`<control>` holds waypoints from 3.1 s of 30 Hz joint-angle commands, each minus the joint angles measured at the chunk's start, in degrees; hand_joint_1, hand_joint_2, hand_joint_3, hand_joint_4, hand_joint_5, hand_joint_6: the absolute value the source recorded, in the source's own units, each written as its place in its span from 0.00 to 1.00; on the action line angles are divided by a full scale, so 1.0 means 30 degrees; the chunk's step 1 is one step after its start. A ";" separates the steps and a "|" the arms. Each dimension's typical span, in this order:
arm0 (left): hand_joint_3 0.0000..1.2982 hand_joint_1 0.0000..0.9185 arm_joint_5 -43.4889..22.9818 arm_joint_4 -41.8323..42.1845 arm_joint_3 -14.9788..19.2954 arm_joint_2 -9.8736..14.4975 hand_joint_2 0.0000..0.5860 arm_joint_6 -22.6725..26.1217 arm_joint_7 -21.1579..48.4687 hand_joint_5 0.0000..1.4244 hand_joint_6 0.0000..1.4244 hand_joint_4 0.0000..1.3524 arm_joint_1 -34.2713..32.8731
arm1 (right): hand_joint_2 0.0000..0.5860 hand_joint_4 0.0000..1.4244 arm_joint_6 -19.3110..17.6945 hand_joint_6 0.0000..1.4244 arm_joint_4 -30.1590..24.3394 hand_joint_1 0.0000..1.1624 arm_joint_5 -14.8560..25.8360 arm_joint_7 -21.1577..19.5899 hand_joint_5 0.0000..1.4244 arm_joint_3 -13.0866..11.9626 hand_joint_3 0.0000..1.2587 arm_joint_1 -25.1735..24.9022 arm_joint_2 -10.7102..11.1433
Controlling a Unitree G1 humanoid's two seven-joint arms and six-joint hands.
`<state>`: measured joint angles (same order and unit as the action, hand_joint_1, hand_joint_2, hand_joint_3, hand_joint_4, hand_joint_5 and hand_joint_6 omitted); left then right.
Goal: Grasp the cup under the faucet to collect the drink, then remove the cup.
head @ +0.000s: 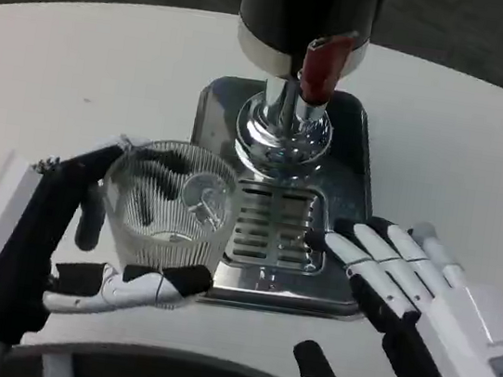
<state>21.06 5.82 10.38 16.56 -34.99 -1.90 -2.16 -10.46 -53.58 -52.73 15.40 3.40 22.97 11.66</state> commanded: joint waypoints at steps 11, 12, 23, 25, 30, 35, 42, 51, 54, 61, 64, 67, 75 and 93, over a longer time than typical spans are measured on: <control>0.69 0.65 0.3205 -0.8162 -0.2189 0.0091 0.13 -0.0181 -0.4849 0.82 0.91 0.72 -0.6128 | 0.79 0.06 0.0124 0.01 -0.0312 0.34 -0.1086 -0.0647 0.04 0.0037 0.13 0.1119 -0.1071; 0.69 0.65 0.3416 -0.8902 -0.2450 0.0058 0.13 -0.0148 -0.5205 0.82 0.91 0.72 -0.6685 | 0.79 0.06 0.0156 0.01 -0.0325 0.34 -0.1126 -0.0749 0.04 0.0039 0.13 0.1272 -0.1183; 0.69 0.66 0.5053 -1.4757 -0.5301 0.0120 0.12 -0.0054 -0.8263 0.82 0.92 0.73 -1.0317 | 0.79 0.06 -0.0011 0.01 -0.0618 0.34 -0.1051 -0.1239 0.04 -0.0065 0.14 0.2292 -0.1591; 0.69 0.66 0.5304 -1.5664 -0.5786 0.0121 0.12 -0.0054 -0.8685 0.82 0.92 0.73 -1.0880 | 0.79 0.07 0.0023 0.02 -0.0653 0.34 -0.0866 -0.1237 0.04 -0.0154 0.14 0.2390 -0.1589; 0.69 0.66 0.5599 -1.7671 -0.6744 0.0016 0.12 0.0112 -0.9900 0.82 0.92 0.73 -1.2199 | 0.79 0.07 -0.0117 0.03 -0.0693 0.34 -0.0578 -0.1261 0.05 -0.0339 0.14 0.2722 -0.1449; 0.69 0.66 0.5655 -1.9830 -0.7790 -0.0291 0.12 -0.0080 -1.1037 0.82 0.91 0.73 -1.4058 | 0.79 0.07 -0.0149 0.03 -0.0834 0.34 -0.0418 -0.1275 0.05 -0.0483 0.14 0.2902 -0.1446; 0.69 0.66 0.5573 -2.1396 -0.8843 -0.0427 0.12 -0.0360 -1.1640 0.82 0.91 0.73 -1.5211 | 0.79 0.07 -0.0040 0.04 -0.0972 0.34 -0.0463 -0.1489 0.06 -0.0641 0.14 0.3123 -0.1750; 0.69 0.66 0.5890 -2.2323 -1.0037 0.0083 0.11 -0.0361 -1.2011 0.80 0.86 0.71 -1.4856 | 0.79 0.07 -0.0016 0.05 -0.1084 0.34 -0.0627 -0.1490 0.06 -0.0506 0.14 0.3628 -0.2184; 0.66 0.63 0.5910 -2.2149 -1.0096 0.0359 0.08 -0.0237 -1.2320 0.75 0.78 0.65 -1.4501 | 0.79 0.07 -0.0054 0.05 -0.0972 0.34 -0.0669 -0.1400 0.07 -0.0405 0.14 0.3507 -0.2251; 0.30 0.40 0.5549 -2.2214 -1.0121 0.0845 0.11 -0.0445 -1.1527 0.42 0.31 0.24 -1.4203 | 0.79 0.07 0.0211 0.06 -0.0758 0.34 -0.0679 -0.1166 0.08 -0.0257 0.14 0.3005 -0.2302; 0.18 0.37 0.5115 -2.2544 -1.0001 0.0931 0.10 -0.0599 -1.0771 0.35 0.21 0.15 -1.4294 | 0.79 0.07 0.0292 0.07 -0.0725 0.34 -0.0692 -0.1126 0.08 -0.0167 0.14 0.3049 -0.2341; 0.08 0.36 0.4877 -2.2663 -0.9932 0.0995 0.12 -0.0744 -1.0379 0.30 0.17 0.09 -1.4345 | 0.79 0.07 0.0324 0.07 -0.0711 0.34 -0.0718 -0.1136 0.08 -0.0068 0.15 0.3220 -0.2358; 0.00 0.25 0.4685 -2.2225 -0.9766 0.1084 0.06 -0.1233 -0.9963 0.18 0.07 0.00 -1.4251 | 0.79 0.07 0.0526 0.08 -0.0676 0.34 -0.0832 -0.1161 0.09 0.0164 0.15 0.3127 -0.2429; 0.00 0.00 -0.1023 -0.8895 -0.4305 0.2674 0.01 -0.0244 -0.5905 0.08 0.01 0.00 -0.6485 | 0.78 0.07 0.0822 0.10 -0.0420 0.34 -0.0873 -0.1090 0.09 0.0776 0.15 0.2465 -0.2505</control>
<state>20.92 -27.19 -5.20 24.09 -37.40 -22.33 -24.52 -8.13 -55.56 -55.02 11.98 5.18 30.58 4.16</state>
